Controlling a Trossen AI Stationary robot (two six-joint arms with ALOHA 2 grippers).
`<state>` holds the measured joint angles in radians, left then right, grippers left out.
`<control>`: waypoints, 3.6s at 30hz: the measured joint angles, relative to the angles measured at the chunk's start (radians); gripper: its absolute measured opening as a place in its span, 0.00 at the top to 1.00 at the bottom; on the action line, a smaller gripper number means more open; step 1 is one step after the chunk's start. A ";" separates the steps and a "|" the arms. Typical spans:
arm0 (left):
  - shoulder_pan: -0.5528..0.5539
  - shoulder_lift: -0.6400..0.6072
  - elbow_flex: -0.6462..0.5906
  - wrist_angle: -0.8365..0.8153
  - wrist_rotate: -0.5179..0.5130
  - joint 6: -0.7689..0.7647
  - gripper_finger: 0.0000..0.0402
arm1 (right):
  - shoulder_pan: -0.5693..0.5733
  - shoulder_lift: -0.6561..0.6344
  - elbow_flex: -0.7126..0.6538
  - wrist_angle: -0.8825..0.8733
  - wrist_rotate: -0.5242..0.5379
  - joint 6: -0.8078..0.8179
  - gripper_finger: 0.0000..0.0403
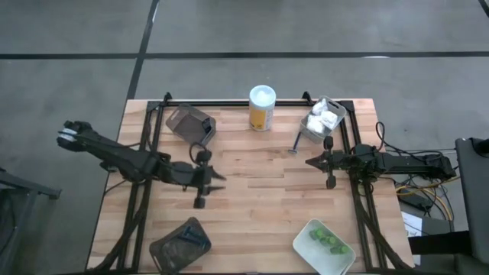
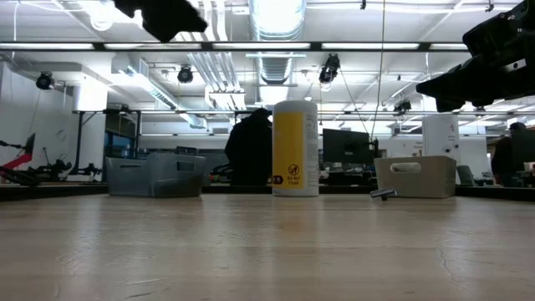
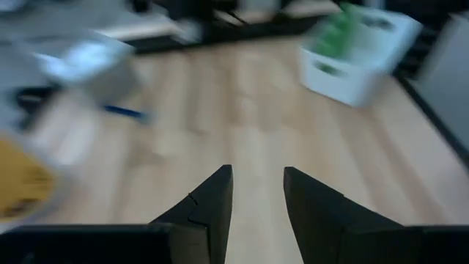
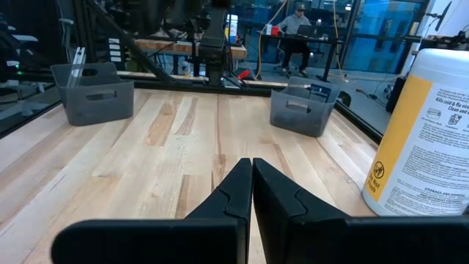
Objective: Pick & Place Travel size toiletries
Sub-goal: Put the blue razor into the bottom black bin
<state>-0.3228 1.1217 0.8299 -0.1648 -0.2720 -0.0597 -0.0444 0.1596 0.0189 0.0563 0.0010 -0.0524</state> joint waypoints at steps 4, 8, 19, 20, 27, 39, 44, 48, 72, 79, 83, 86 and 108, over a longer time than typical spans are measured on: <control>0.031 -0.036 0.000 0.058 -0.094 -0.006 0.68 | 0.000 0.000 0.000 0.000 0.000 0.000 0.98; 0.048 -0.067 0.000 0.111 -0.235 -0.021 0.68 | 0.000 0.000 0.000 0.000 0.000 0.000 0.98; 0.048 -0.092 0.000 0.151 -0.376 -0.145 0.68 | 0.000 0.000 0.000 0.000 0.000 0.000 0.98; 0.049 -0.092 0.000 0.151 -0.375 -0.153 0.68 | 0.000 0.000 0.000 0.005 0.000 0.000 0.98; 0.065 -0.090 0.000 0.151 -0.379 -0.120 0.68 | -0.001 0.036 0.058 -0.139 0.031 0.224 0.98; 0.142 -0.084 0.000 0.151 -0.382 -0.095 0.68 | -0.007 0.509 0.464 -0.435 0.267 -0.125 0.98; 0.145 -0.084 0.000 0.151 -0.381 -0.096 0.68 | -0.055 0.783 0.621 -0.536 0.287 -0.163 0.98; 0.145 -0.084 0.000 0.150 -0.381 -0.096 0.68 | -0.114 0.981 0.746 -0.692 0.275 -0.338 0.98; 0.144 -0.084 0.000 0.148 -0.353 -0.098 0.68 | -0.322 1.387 0.906 -0.735 0.107 -0.928 0.98; 0.144 -0.084 0.000 0.147 -0.349 -0.098 0.68 | -0.320 1.382 0.893 -0.730 0.093 -0.973 0.98; 0.144 -0.084 0.000 0.147 -0.349 -0.098 0.68 | -0.320 1.382 0.855 -0.725 0.092 -0.973 0.98; 0.144 -0.084 0.000 0.147 -0.349 -0.098 0.68 | -0.320 1.382 0.821 -0.713 0.092 -0.975 0.98; 0.144 -0.084 0.000 0.147 -0.349 -0.126 0.68 | -0.321 1.381 0.765 -0.606 0.096 -0.980 0.98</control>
<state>-0.1787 1.0374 0.8299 -0.0181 -0.6209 -0.1861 -0.3654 1.5402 0.7840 -0.5493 0.0965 -1.0320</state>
